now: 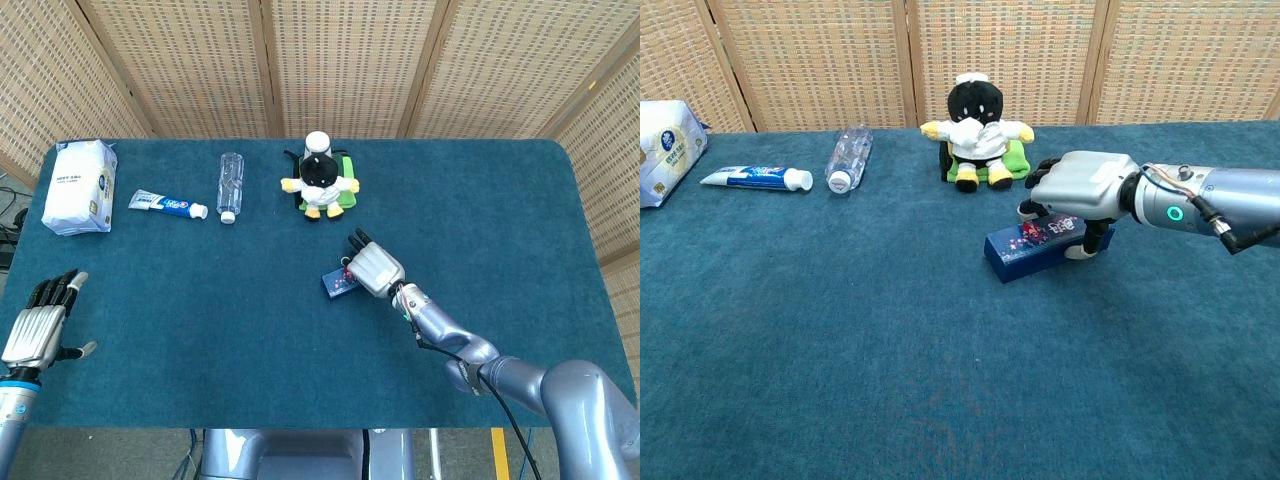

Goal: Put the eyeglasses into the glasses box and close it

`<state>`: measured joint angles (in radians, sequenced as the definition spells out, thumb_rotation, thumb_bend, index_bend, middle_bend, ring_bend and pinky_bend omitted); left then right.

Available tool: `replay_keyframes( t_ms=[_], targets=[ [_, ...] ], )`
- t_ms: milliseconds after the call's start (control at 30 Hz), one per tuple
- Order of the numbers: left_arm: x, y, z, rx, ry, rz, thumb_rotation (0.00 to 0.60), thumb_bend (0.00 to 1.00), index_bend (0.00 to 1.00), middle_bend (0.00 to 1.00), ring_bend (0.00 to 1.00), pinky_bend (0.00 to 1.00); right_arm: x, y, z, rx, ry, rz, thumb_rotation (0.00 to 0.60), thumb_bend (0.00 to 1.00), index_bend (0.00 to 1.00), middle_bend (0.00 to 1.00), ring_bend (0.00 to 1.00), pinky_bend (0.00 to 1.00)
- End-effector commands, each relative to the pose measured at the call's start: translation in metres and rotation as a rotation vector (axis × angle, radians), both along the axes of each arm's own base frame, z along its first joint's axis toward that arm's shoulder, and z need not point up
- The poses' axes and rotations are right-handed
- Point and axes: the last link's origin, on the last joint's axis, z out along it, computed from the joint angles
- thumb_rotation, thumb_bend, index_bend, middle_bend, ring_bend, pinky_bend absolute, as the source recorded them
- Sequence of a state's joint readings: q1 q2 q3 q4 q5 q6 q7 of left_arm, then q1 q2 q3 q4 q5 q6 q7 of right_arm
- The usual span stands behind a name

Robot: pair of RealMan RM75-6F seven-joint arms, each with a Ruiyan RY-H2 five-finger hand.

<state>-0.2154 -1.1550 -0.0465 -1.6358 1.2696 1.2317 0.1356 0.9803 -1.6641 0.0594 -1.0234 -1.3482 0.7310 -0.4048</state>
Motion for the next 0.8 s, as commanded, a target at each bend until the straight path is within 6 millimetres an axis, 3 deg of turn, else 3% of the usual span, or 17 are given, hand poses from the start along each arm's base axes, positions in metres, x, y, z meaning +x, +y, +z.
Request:
replay_keyframes(
  t_ms=[33,100,133,200,433,500,600,800],
  targets=[
    [0.000,0.000,0.000,0.000,0.001,0.000,0.600,0.03,0.00,0.00,0.00,0.00,0.000,0.000,0.000,-0.001,-0.004,0.001,0.600,0.38,0.41,0.44,0.11,0.06],
    [0.000,0.000,0.000,0.000,0.001,0.000,0.600,0.03,0.00,0.00,0.00,0.00,-0.001,0.000,0.001,0.002,-0.004,0.000,0.600,0.34,0.27,0.26,0.07,0.06],
    [0.000,0.000,0.000,0.000,0.001,0.001,0.600,0.03,0.00,0.00,0.00,0.00,-0.001,0.000,0.002,0.005,-0.001,-0.003,0.600,0.31,0.15,0.13,0.03,0.06],
    [0.000,0.000,0.000,0.000,0.001,0.001,0.600,0.03,0.00,0.00,0.00,0.00,-0.002,0.001,0.005,0.013,-0.004,-0.023,0.600,0.27,0.03,0.01,0.00,0.06],
    [0.003,-0.003,0.000,-0.001,-0.003,-0.013,0.600,0.03,0.00,0.00,0.00,0.00,0.016,0.016,0.039,-0.005,-0.070,-0.044,0.600,0.23,0.00,0.00,0.00,0.06],
    [0.007,-0.006,0.002,0.003,-0.011,-0.029,0.600,0.03,0.00,0.00,0.00,0.00,0.019,0.033,0.072,-0.059,-0.144,-0.040,0.600,0.23,0.00,0.00,0.00,0.06],
    [0.009,-0.009,0.007,0.018,-0.022,-0.047,0.600,0.03,0.00,0.00,0.00,0.00,0.005,0.063,0.108,-0.121,-0.221,-0.065,0.600,0.22,0.00,0.00,0.00,0.06],
    [0.011,-0.016,0.014,0.035,-0.016,-0.069,0.600,0.01,0.00,0.00,0.00,0.00,-0.049,0.115,0.160,-0.303,-0.396,-0.149,0.600,0.00,0.00,0.00,0.00,0.05]
  ],
)
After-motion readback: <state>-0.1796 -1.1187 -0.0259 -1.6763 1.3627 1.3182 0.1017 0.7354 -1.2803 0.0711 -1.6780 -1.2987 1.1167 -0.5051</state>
